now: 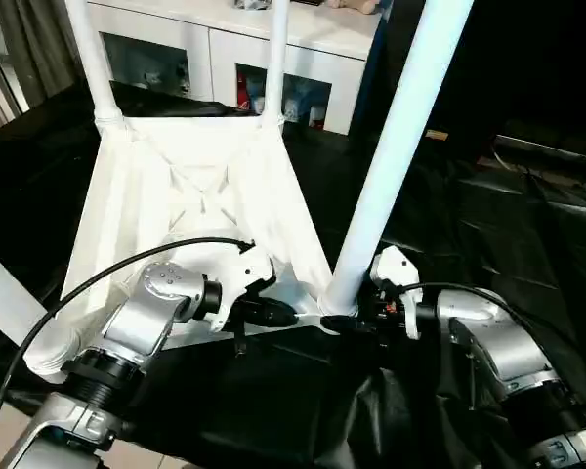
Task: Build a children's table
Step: Rotate leg to tighten
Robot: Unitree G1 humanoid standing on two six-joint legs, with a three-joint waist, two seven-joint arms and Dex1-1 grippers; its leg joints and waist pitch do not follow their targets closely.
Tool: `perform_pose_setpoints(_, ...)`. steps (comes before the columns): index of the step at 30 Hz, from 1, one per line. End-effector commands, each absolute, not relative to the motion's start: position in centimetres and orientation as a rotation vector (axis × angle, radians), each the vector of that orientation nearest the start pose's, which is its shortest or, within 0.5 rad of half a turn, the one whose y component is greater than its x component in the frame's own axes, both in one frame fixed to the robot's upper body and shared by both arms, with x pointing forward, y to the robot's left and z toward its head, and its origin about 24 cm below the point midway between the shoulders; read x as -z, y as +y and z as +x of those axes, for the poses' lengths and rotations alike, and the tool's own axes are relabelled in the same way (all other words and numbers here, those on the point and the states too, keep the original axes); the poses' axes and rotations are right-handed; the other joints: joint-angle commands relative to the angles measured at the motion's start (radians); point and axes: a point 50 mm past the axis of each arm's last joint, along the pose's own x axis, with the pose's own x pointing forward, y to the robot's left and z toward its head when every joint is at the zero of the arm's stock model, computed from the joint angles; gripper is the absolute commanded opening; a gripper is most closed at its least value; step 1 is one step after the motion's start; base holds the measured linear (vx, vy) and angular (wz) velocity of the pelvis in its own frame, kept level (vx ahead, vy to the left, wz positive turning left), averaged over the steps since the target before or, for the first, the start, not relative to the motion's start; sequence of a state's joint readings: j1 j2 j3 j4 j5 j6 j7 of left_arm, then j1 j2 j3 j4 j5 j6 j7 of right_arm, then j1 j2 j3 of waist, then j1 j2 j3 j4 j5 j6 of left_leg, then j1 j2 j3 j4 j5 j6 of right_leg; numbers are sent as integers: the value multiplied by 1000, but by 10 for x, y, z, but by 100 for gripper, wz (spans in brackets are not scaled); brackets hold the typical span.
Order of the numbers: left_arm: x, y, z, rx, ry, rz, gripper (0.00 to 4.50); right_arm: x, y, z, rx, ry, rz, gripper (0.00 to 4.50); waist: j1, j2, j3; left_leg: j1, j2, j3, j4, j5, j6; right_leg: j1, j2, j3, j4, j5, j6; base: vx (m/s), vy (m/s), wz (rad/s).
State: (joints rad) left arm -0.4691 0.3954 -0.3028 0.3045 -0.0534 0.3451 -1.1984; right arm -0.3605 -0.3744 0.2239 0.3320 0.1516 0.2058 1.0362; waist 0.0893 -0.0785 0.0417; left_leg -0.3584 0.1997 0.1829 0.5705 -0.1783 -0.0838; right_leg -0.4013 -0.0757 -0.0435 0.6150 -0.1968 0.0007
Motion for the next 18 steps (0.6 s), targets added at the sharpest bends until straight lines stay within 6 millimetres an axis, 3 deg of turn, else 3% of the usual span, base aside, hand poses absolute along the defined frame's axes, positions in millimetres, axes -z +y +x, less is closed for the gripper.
perform_pose_setpoints(1, -60, 123, 291, 1354, 435, 214, 0, -35, -143, 286, -1159, 399, -160, 338, 5, -9, -52, 4, 29, -5, -56, -145, 53, 47, -59, 37, -67, -166, -189, 0, 0, 0)
perform_pose_setpoints(9, -60, 124, 290, 1348, 443, 212, 0, -32, -143, 284, -1153, 400, -132, 281, 6, -8, -53, 3, 29, -5, -54, -123, 64, 49, -59, 36, -62, -125, -202, 0, 0, 0)
perform_pose_setpoints(14, -57, 124, 289, 1345, 451, 216, 0, -29, -142, 285, -1112, 408, -142, 273, 4, -9, -53, 4, 29, -4, -54, -134, 55, 48, -58, 37, -65, -145, -198, 0, 0, 0)
perform_pose_setpoints(18, -51, 120, 294, 1271, 476, 234, 0, -20, -139, 291, -947, 434, -83, 271, -2, -8, -50, 2, 27, -5, -58, -159, 36, 47, -58, 37, -70, -196, -184, 0, 0, 0)
